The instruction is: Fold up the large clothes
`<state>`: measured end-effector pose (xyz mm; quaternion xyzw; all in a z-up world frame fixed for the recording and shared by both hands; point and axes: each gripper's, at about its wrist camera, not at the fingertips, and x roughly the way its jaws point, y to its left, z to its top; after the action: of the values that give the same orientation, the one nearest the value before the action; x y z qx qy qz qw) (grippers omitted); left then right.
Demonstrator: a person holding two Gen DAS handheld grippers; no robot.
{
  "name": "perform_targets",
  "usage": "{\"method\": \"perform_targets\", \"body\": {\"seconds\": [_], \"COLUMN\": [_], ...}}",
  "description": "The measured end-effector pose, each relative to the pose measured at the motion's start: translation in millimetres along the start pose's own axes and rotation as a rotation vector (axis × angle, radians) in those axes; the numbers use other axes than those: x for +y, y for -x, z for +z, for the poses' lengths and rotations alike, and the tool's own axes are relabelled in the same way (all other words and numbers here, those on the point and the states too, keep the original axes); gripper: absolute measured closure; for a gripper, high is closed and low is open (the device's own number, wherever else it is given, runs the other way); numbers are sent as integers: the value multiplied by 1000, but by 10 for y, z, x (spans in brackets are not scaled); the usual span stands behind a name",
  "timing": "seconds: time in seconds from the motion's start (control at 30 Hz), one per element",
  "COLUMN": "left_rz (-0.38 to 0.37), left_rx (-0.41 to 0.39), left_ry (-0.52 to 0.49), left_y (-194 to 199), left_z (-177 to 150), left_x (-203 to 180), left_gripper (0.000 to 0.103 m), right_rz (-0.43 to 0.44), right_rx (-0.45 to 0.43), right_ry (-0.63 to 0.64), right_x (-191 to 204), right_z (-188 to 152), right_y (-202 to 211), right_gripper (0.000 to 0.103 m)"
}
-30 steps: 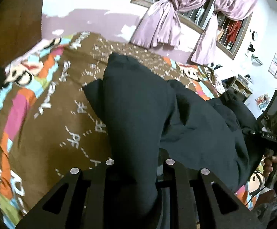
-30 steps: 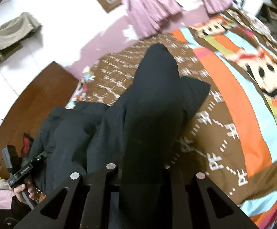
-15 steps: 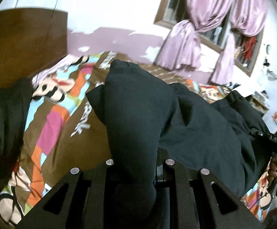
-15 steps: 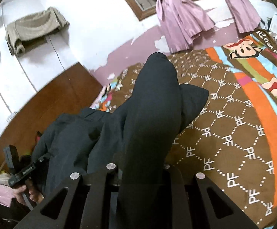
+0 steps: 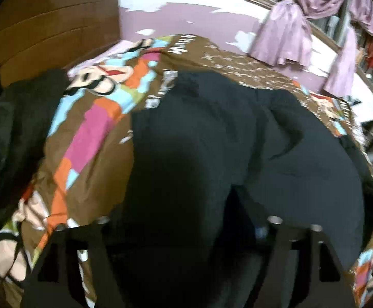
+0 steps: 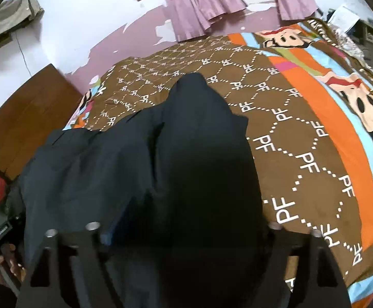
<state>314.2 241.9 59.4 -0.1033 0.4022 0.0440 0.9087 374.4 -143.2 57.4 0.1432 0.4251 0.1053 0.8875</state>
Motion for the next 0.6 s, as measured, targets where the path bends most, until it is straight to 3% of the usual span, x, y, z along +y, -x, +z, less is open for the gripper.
{"method": "perform_targets", "body": {"seconds": [0.03, 0.17, 0.6], "left_rz": [25, 90, 56], "left_rx": [-9, -53, -246], "left_ry": [13, 49, 13], "left_y": [24, 166, 983], "left_z": [-10, -41, -425], "left_x": [9, 49, -231], "left_gripper": [24, 9, 2], "right_rz": [-10, -52, 1], "right_rx": [-13, -90, -329], "right_ry": [14, 89, 240], "right_x": [26, 161, 563], "right_z": [-16, -76, -416], "right_y": [29, 229, 1068], "right_gripper": [12, 6, 0]}}
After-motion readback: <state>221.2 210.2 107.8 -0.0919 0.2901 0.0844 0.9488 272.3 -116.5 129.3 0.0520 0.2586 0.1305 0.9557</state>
